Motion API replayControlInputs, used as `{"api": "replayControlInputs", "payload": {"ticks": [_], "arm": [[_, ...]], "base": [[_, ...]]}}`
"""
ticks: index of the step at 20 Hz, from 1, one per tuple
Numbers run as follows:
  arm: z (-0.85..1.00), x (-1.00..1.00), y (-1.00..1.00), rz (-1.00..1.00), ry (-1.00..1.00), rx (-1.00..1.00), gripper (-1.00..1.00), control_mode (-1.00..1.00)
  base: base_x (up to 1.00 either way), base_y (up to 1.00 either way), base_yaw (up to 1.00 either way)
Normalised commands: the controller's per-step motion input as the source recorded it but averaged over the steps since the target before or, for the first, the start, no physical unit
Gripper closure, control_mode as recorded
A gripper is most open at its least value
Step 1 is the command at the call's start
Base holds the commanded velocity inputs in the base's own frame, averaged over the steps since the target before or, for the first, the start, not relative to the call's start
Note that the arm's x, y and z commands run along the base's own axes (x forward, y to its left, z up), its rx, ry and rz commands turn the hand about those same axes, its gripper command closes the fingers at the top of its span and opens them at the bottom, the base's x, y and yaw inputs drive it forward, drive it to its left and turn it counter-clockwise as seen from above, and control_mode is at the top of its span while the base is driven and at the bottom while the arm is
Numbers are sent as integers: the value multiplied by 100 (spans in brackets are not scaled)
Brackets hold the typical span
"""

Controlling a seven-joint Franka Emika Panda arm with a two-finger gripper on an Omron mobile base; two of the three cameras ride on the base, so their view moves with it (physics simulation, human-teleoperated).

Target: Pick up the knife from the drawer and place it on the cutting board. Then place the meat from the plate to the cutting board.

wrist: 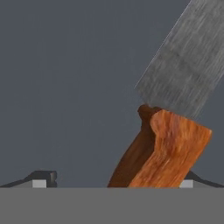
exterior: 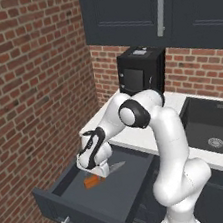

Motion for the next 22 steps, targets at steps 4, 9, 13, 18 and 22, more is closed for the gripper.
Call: {"api": "replayControlInputs", "payload": {"ticks": [4, 9, 13, 18, 22], "arm": [[-31, -8, 0, 0, -1, -2, -100, -100], [-25, -38, 0, 0, -1, -1, -100, -100], [-22, -11, 0, -1, 0, 0, -100, -100], [-13, 0, 2, 0, 1, 0, 100, -100], [-4, -2, 2, 0, 7, 0, 100, -100]], "base": [[0, 0, 0], [0, 0, 0], [0, 0, 0], [0, 0, 0], [0, 0, 0]]}}
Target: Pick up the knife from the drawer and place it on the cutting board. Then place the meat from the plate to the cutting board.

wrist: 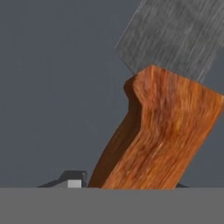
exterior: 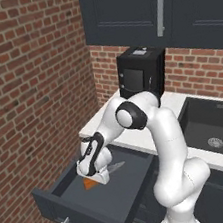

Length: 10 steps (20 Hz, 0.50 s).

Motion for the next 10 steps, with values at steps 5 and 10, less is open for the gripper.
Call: {"api": "replayControlInputs", "payload": {"ticks": [5, 10], "arm": [[79, -82, -3, 3, -13, -12, 100, -100], [100, -100, -2, 7, -16, -14, 100, -100]], "base": [[0, 0, 0], [0, 0, 0]]}}
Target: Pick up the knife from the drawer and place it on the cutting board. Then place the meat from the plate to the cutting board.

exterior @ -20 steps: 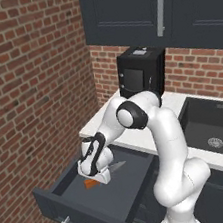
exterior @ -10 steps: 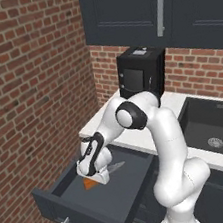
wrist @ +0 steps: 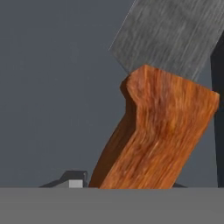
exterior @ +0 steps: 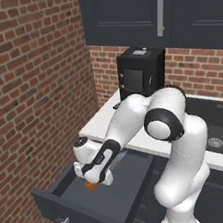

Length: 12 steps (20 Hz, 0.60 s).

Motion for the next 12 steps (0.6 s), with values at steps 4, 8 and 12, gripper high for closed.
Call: {"api": "replayControlInputs", "payload": {"ticks": [4, 8, 12], "arm": [[100, -100, 0, 0, -4, -8, 100, -100], [100, -79, 0, 0, 2, -1, 100, -100], [100, -44, 0, 0, 17, 0, 100, -100]], "base": [[0, 0, 0], [0, 0, 0], [0, 0, 0]]}}
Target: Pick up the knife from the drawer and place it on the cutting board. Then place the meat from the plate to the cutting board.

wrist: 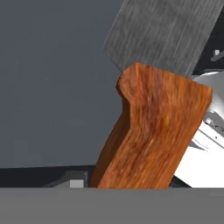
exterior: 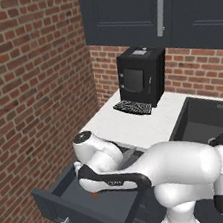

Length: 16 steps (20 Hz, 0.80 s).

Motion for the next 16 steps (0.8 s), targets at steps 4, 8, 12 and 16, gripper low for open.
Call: {"api": "replayControlInputs", "payload": {"ticks": [4, 8, 12, 16], "arm": [[100, -42, 0, -2, 18, 0, 100, -100], [100, -32, -5, -2, 17, 0, 100, -100], [100, -19, -50, 0, 11, 0, 100, -100], [100, -17, -78, 0, 4, 0, 100, -100]], "base": [[0, 0, 0], [0, 0, 0], [0, 0, 0], [0, 0, 0]]}}
